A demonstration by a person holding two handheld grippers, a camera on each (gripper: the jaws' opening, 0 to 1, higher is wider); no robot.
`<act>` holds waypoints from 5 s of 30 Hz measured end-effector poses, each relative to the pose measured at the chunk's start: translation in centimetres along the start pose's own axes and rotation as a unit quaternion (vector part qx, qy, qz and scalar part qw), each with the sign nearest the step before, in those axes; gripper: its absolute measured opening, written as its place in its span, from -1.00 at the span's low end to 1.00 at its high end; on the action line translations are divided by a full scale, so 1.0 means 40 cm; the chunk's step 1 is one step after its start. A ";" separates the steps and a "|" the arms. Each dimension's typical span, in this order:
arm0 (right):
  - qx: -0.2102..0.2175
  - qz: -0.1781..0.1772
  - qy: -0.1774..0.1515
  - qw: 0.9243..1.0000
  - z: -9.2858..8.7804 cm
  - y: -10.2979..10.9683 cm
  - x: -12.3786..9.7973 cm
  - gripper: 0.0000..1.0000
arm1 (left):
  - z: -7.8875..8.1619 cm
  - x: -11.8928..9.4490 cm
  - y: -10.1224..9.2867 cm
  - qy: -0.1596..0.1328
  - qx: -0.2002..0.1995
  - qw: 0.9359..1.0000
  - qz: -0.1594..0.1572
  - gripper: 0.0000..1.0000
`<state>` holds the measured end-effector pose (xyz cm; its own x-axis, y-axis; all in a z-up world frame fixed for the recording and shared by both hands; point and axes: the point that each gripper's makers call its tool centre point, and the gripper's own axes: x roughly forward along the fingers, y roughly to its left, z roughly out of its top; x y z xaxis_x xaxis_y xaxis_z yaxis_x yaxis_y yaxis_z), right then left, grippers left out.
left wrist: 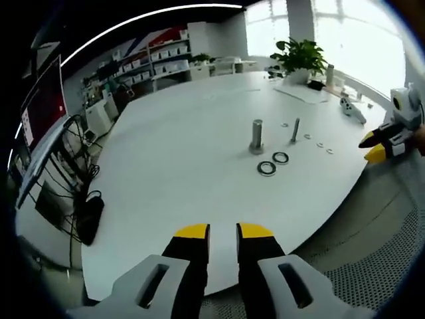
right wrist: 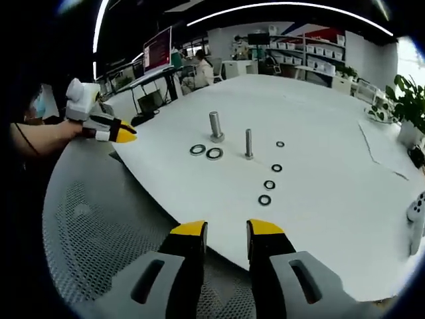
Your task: Place the washer onto the threaded stud by aligning its center hole with the stud, sliding it down to the base, and recovering from edge contact or off-axis alignment until the washer reaches the visible bottom stop.
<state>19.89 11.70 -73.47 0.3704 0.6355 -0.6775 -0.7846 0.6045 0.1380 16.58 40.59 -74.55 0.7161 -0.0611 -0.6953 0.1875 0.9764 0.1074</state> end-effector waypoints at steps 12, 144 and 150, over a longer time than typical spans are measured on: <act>-0.112 0.127 0.064 0.983 0.097 0.062 0.068 -0.39 | -0.025 0.006 0.020 0.014 -0.048 0.999 0.002 -0.71; -0.497 0.135 0.230 0.826 0.377 0.028 0.374 -0.54 | -0.056 0.014 0.054 0.041 -0.045 0.998 0.033 -0.87; -0.498 0.140 0.233 0.824 0.376 0.036 0.391 -0.54 | -0.059 0.014 0.058 0.044 -0.048 0.997 0.036 -0.87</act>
<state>32.03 29.76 -73.00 0.0564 0.2888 -0.9557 -0.9118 -0.3751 -0.1672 15.83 43.31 -76.39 0.6629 0.0240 -0.7483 0.0690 0.9933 0.0929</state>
